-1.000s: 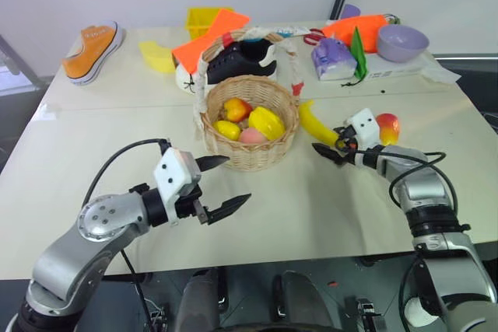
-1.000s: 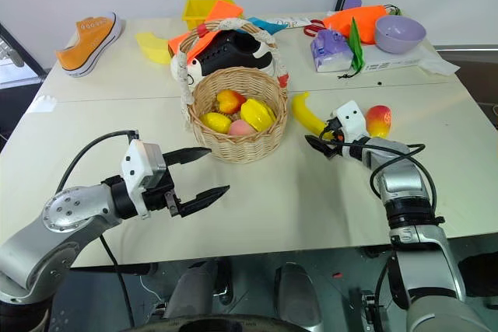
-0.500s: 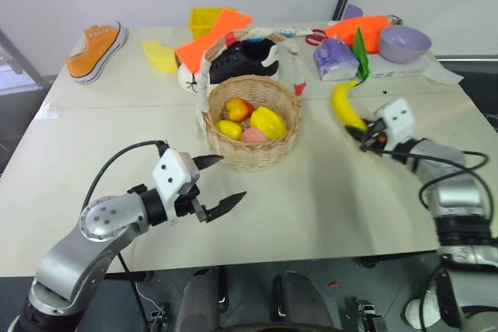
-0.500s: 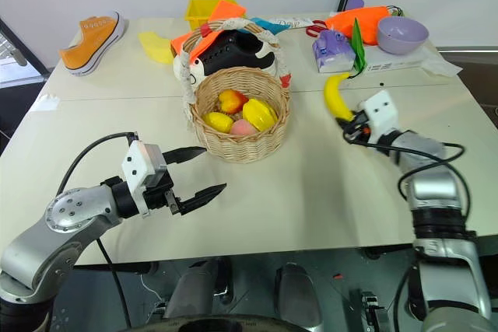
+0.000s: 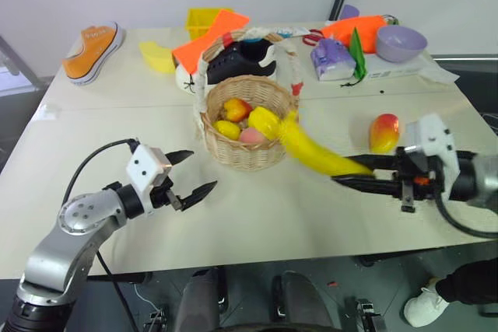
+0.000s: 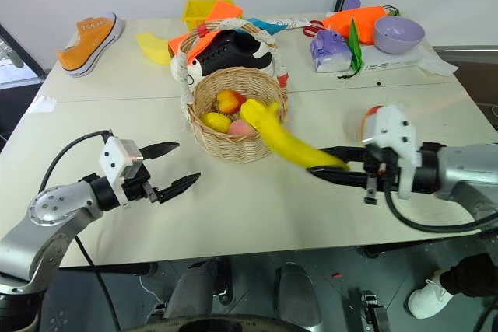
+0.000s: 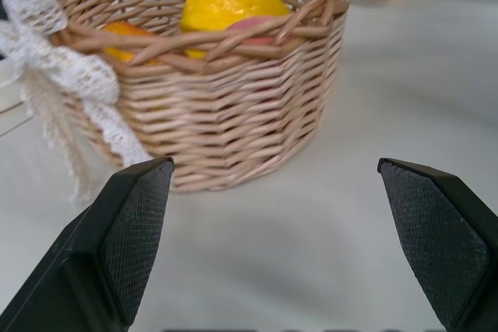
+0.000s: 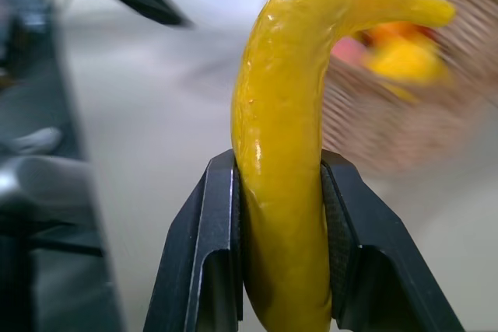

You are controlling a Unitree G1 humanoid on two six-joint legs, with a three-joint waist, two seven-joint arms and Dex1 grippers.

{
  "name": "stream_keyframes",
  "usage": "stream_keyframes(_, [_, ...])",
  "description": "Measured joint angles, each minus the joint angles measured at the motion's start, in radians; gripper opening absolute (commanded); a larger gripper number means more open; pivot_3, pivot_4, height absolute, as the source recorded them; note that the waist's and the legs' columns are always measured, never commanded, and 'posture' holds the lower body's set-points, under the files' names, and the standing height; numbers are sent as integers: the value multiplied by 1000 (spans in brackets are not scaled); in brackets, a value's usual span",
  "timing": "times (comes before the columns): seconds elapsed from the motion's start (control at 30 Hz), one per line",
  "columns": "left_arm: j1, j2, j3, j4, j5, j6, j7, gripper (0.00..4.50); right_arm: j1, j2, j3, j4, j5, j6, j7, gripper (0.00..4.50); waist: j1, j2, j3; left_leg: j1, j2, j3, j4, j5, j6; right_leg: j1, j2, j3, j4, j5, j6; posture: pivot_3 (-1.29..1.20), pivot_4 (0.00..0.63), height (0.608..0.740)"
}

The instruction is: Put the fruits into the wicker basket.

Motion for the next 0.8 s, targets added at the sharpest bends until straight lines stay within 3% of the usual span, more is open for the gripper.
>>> stream_keyframes(0.13, [6, -11, 6, -13, 0, -6, 6, 4500, -253, 144, 273, 60, -111, 19, -118, 952, -2, 0, 0, -1, 0, 0, -1, 0, 0, -2, -1, 0, -1, 0, 0, 0, 150, 733])
stream_keyframes(0.3, [16, -29, -2, -53, 0, -2, 30, 4500, -454, 296, 497, 284, -301, 20, -216, 952, 0, 0, 0, -8, -2, 0, 0, 2, 2, -5, -3, 0, 1, 0, 0, 0, 150, 733])
stream_keyframes(0.37, [20, -42, -8, -78, 0, 9, 47, 4500, -502, 337, 533, 361, -356, 17, -241, 1721, 2, 0, 0, -11, -2, 0, 1, 2, 3, -6, -3, -1, 2, 0, 0, 0, 150, 733])
stream_keyframes(0.47, [25, -58, -13, -104, -1, 21, 66, 4500, -535, 377, 538, 440, -410, 14, -278, 3070, 3, 0, 0, -14, -2, 0, 2, 2, 3, -8, -2, -3, 3, 2, 4, 0, 150, 733])
stream_keyframes(0.53, [31, -61, -14, -120, 0, 32, 80, 4500, -530, 372, 535, 438, -434, -16, -276, 4242, 3, 0, 0, -16, -2, 0, 3, 2, 3, -10, -2, -3, 3, 3, 4, 0, 150, 733])
stream_keyframes(0.57, [33, -63, -16, -124, 0, 33, 84, 4500, -520, 369, 528, 430, -438, -34, -270, 4441, 3, 0, 0, -16, -2, 0, 3, 2, 3, -10, -1, -3, 3, 3, 5, 0, 150, 733])
stream_keyframes(0.67, [39, -66, -24, -133, -1, 41, 88, 4500, -418, 306, 451, 330, -416, -105, -211, 4441, 11, 0, 0, -17, -2, 0, 3, 2, 4, -10, 1, -4, 4, 4, 7, 0, 150, 733])
stream_keyframes(0.8, [-14, -80, -61, -132, -3, 56, 85, 4500, -200, 149, 174, 210, -250, -34, -105, 4441, 29, -1, 0, -16, -3, 0, 6, 1, 6, -6, 2, -5, 3, 4, 8, 0, 150, 733])
